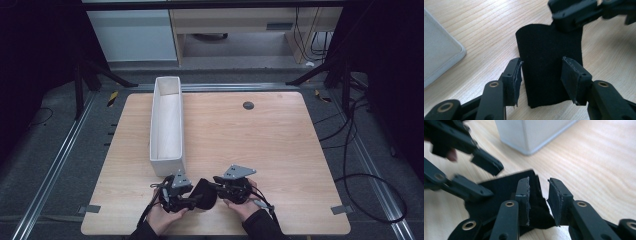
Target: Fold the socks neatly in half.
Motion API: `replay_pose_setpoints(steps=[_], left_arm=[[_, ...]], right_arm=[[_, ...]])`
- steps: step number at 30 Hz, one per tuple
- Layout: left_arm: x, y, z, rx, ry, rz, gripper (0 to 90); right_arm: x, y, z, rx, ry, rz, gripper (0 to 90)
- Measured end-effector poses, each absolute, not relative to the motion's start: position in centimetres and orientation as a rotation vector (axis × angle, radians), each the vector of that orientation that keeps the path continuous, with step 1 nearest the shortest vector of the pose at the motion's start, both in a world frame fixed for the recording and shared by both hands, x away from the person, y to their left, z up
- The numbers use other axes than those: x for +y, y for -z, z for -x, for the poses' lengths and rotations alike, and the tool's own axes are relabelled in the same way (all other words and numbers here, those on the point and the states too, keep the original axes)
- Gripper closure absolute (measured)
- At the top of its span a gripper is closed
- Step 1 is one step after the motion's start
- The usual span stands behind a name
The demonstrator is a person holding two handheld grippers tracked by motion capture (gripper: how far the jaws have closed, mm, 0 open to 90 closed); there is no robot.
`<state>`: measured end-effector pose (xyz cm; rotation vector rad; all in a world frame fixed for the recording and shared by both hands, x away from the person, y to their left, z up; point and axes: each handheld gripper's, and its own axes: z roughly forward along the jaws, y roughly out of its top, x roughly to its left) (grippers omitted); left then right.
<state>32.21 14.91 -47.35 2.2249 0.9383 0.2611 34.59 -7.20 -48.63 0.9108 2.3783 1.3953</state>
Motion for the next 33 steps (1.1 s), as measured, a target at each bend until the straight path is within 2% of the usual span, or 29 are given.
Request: replay_pose_setpoints(steps=[6,14,22,24,30,33], left_arm=[[14.7,47.5,-32.0,0.959,-0.270,-2.216,50.7],[15.0,47.4,-32.1,0.971,-0.217,-2.189,51.3],[17.0,47.3,-32.5,1.020,-0.147,-2.159,49.8],[17.0,47.6,-32.6,1.027,-0.125,-2.156,49.7],[16.4,48.1,-32.3,1.016,-0.112,-2.170,49.4],[16.1,48.2,-32.3,1.009,-0.101,-2.173,48.8]], right_arm=[[-7.9,47.4,-33.3,2.363,-1.470,-0.891,73.5],[-7.3,49.0,-33.7,2.449,-1.402,-0.906,78.1],[-7.1,49.4,-34.5,2.414,-1.430,-0.894,76.6],[-7.1,49.2,-34.5,2.399,-1.444,-0.896,73.0],[-8.2,48.2,-33.9,2.369,-1.460,-0.901,70.6],[-8.5,49.0,-34.0,2.410,-1.405,-0.933,70.5]])
